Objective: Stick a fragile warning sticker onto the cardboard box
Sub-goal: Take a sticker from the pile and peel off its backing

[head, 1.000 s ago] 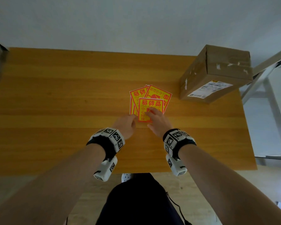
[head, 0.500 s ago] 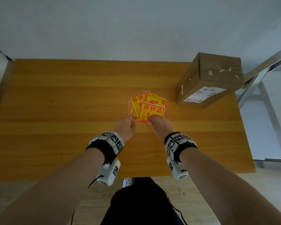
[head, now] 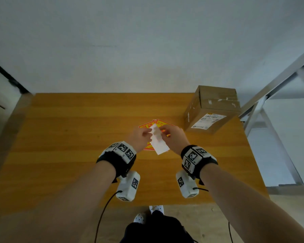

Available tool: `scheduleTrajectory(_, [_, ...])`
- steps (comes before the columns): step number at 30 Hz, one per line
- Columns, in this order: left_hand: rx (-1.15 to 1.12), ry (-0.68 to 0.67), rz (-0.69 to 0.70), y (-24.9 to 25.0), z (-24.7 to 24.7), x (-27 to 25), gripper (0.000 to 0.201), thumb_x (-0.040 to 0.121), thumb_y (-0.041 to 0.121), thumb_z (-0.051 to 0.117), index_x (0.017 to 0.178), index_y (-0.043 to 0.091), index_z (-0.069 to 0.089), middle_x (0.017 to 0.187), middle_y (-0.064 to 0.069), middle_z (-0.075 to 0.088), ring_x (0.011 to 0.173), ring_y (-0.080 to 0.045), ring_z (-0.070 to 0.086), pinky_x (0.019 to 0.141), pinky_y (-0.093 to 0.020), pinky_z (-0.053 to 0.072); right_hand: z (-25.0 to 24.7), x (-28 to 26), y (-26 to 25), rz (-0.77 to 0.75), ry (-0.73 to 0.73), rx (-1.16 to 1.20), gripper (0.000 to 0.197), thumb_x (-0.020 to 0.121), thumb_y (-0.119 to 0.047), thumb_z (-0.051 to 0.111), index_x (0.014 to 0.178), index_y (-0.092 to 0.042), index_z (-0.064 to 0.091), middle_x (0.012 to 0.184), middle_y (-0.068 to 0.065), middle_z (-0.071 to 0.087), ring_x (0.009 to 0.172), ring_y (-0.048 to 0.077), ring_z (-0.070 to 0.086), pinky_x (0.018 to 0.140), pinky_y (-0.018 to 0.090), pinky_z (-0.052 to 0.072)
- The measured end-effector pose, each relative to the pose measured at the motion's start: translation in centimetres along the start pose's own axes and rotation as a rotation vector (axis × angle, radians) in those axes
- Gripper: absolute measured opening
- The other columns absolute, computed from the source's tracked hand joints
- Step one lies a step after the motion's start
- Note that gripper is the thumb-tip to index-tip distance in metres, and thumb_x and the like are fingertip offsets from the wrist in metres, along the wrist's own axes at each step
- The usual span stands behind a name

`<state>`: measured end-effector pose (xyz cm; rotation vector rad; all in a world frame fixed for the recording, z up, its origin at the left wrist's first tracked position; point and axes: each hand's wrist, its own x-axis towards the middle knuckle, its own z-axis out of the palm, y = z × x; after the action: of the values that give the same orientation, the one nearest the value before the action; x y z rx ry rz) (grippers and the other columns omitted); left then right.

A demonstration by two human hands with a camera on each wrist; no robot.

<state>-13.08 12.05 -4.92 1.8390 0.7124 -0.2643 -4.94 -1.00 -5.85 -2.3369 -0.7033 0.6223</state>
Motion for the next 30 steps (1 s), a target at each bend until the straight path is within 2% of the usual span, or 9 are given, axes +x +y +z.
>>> scheduleTrajectory(2, [-0.077, -0.008, -0.011, 0.8, -0.1, 0.0, 0.039, 0.095, 0.007, 0.048, 0.133, -0.002, 0.05, 0.118, -0.023, 0.063, 0.103, -0.032, 0.064, 0.065, -0.026, 0.045, -0.4, -0.2, -0.5, -0.003, 0.014, 0.034, 0.024, 0.091, -0.02, 0.052, 0.108, -0.016, 0.068, 0.099, 0.004, 0.071, 0.085, 0.019, 0.062, 0.064, 0.027, 0.049])
scheduleTrajectory(5, [-0.111, -0.007, -0.001, 1.8, -0.2, 0.0, 0.038, 0.094, 0.006, 0.05, 0.13, -0.002, 0.053, 0.114, -0.028, 0.065, 0.088, -0.026, 0.061, 0.062, -0.025, 0.045, -0.9, -0.5, -1.3, -0.022, 0.032, 0.106, 0.019, 0.089, -0.022, 0.057, 0.098, -0.011, 0.071, 0.098, 0.005, 0.073, 0.091, 0.02, 0.066, 0.079, 0.033, 0.055])
scheduleTrajectory(11, [-0.149, 0.012, 0.047, 2.4, -0.7, -0.2, 0.033, 0.093, 0.002, 0.049, 0.125, 0.0, 0.057, 0.115, -0.023, 0.065, 0.091, -0.024, 0.06, 0.071, -0.029, 0.05, -1.0, 0.0, -1.7, 0.08, 0.026, 0.42, 0.022, 0.085, -0.014, 0.066, 0.104, -0.005, 0.07, 0.1, 0.013, 0.073, 0.092, 0.025, 0.07, 0.086, 0.044, 0.057])
scheduleTrajectory(13, [-0.163, 0.013, 0.061, 2.6, -0.9, -0.4, 0.033, 0.092, 0.001, 0.052, 0.124, 0.001, 0.058, 0.117, -0.021, 0.065, 0.094, -0.026, 0.062, 0.075, -0.032, 0.05, -1.2, 0.1, -2.0, 0.109, 0.02, 0.524, 0.023, 0.085, -0.009, 0.066, 0.106, -0.001, 0.069, 0.102, 0.019, 0.072, 0.09, 0.027, 0.07, 0.083, 0.04, 0.059])
scheduleTrajectory(16, [-0.169, 0.026, 0.082, 2.7, -1.2, -0.5, 0.032, 0.091, 0.003, 0.054, 0.122, 0.005, 0.06, 0.123, -0.017, 0.064, 0.098, -0.025, 0.064, 0.074, -0.028, 0.052, -1.5, -0.2, -2.4, 0.125, -0.009, 0.663, 0.025, 0.086, -0.005, 0.063, 0.109, 0.003, 0.066, 0.106, 0.024, 0.069, 0.086, 0.023, 0.067, 0.076, 0.024, 0.058])
scheduleTrajectory(22, [-0.167, 0.067, 0.111, 2.9, -1.4, -0.4, 0.026, 0.092, 0.006, 0.053, 0.116, 0.005, 0.064, 0.115, -0.018, 0.068, 0.085, -0.019, 0.066, 0.069, -0.02, 0.053, -1.5, -0.1, -2.4, 0.153, -0.01, 0.77, 0.025, 0.086, -0.003, 0.063, 0.108, 0.006, 0.066, 0.107, 0.026, 0.068, 0.086, 0.025, 0.067, 0.078, 0.023, 0.058])
scheduleTrajectory(26, [-0.183, 0.082, 0.105, 3.1, -1.4, -0.4, 0.029, 0.091, 0.007, 0.056, 0.119, 0.0, 0.062, 0.115, -0.02, 0.067, 0.081, -0.017, 0.065, 0.055, -0.008, 0.053, -1.4, -0.3, -2.3, 0.157, -0.02, 0.767, 0.022, 0.087, -0.003, 0.061, 0.105, 0.008, 0.067, 0.103, 0.025, 0.069, 0.082, 0.023, 0.067, 0.073, 0.019, 0.058])
scheduleTrajectory(28, [-0.2, 0.08, 0.091, 3.2, -1.4, -0.3, 0.032, 0.09, 0.007, 0.058, 0.121, -0.002, 0.059, 0.117, -0.021, 0.065, 0.086, -0.02, 0.064, 0.055, -0.008, 0.053, -1.4, -0.4, -2.3, 0.157, -0.022, 0.751, 0.021, 0.088, -0.003, 0.06, 0.104, 0.008, 0.067, 0.1, 0.023, 0.069, 0.077, 0.019, 0.066, 0.069, 0.016, 0.058])
scheduleTrajectory(30, [-0.202, 0.078, 0.076, 3.2, -1.3, -0.3, 0.035, 0.088, 0.01, 0.062, 0.121, -0.001, 0.059, 0.117, -0.02, 0.066, 0.088, -0.02, 0.065, 0.059, -0.014, 0.054, -1.5, -0.3, -2.2, 0.154, -0.025, 0.756, 0.02, 0.087, -0.004, 0.061, 0.101, 0.007, 0.068, 0.102, 0.023, 0.069, 0.079, 0.02, 0.067, 0.07, 0.016, 0.058])
